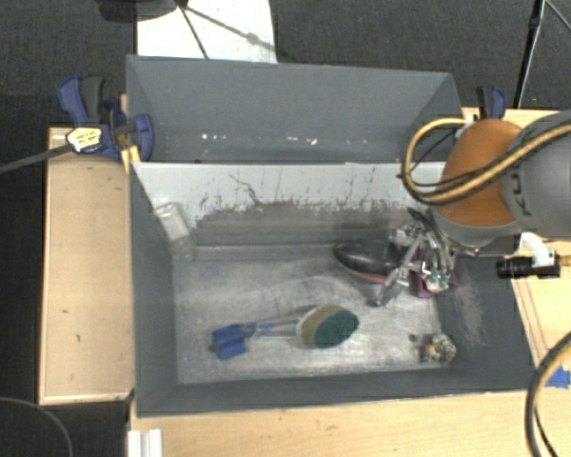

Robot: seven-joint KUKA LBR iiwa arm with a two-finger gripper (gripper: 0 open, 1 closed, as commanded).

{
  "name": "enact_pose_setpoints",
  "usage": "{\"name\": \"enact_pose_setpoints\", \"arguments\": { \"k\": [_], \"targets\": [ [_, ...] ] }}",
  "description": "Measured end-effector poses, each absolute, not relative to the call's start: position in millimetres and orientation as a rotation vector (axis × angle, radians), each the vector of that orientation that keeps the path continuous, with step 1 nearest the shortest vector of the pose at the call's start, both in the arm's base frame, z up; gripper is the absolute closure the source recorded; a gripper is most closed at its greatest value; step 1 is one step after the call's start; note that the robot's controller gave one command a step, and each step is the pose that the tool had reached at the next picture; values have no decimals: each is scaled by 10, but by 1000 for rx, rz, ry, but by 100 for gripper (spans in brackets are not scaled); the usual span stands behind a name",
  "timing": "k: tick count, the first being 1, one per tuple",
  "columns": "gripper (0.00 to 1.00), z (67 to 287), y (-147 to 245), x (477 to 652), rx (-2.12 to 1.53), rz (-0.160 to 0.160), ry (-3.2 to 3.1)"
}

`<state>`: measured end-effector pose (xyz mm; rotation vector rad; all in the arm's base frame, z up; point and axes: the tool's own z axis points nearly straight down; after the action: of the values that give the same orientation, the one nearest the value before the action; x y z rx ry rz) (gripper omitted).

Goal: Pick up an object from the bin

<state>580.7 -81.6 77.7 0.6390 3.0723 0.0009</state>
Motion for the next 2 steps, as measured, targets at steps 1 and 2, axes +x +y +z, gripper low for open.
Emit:
{"name": "enact_pose_setpoints", "arguments": {
  "k": [1,2],
  "targets": [
    [100,792,-825,5815,631,-1,3071],
    [100,1998,-680,5692,589,2,3077]
  ]
}}
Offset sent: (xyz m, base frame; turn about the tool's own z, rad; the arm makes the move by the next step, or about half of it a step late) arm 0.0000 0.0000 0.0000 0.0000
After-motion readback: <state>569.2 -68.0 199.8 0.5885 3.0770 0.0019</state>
